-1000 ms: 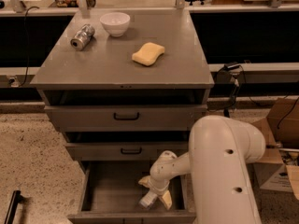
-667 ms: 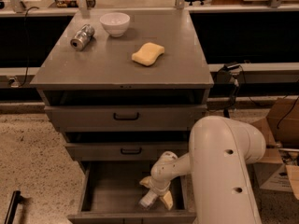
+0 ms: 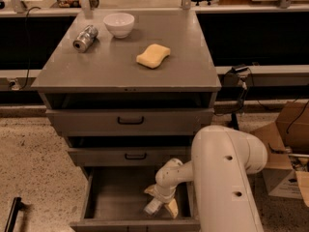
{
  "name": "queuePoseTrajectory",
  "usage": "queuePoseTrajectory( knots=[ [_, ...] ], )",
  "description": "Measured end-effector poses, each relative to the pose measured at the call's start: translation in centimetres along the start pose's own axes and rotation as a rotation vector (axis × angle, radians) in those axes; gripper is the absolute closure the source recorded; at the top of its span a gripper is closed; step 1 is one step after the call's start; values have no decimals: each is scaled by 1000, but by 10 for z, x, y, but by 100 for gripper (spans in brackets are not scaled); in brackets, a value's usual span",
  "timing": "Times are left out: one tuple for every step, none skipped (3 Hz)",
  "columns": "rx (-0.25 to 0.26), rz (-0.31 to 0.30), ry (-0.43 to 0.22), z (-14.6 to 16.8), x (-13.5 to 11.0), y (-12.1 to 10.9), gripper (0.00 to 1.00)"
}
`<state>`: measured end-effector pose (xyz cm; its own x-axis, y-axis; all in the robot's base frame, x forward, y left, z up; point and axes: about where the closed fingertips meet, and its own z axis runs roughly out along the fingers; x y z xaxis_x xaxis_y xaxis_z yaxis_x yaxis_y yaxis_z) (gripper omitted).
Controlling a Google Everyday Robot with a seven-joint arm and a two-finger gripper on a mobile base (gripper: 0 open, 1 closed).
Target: Pick blue plastic bottle from bottom drawer and place on counter
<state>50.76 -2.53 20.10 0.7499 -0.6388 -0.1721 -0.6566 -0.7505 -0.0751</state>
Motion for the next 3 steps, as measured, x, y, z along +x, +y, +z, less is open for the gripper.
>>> queuePoseTrajectory(
  knots=[
    [9,9,6,18,20,3,0],
    [-7,0,1,38,31,-2,0],
    [-31,14,-17,60,43,-4,0]
  ],
)
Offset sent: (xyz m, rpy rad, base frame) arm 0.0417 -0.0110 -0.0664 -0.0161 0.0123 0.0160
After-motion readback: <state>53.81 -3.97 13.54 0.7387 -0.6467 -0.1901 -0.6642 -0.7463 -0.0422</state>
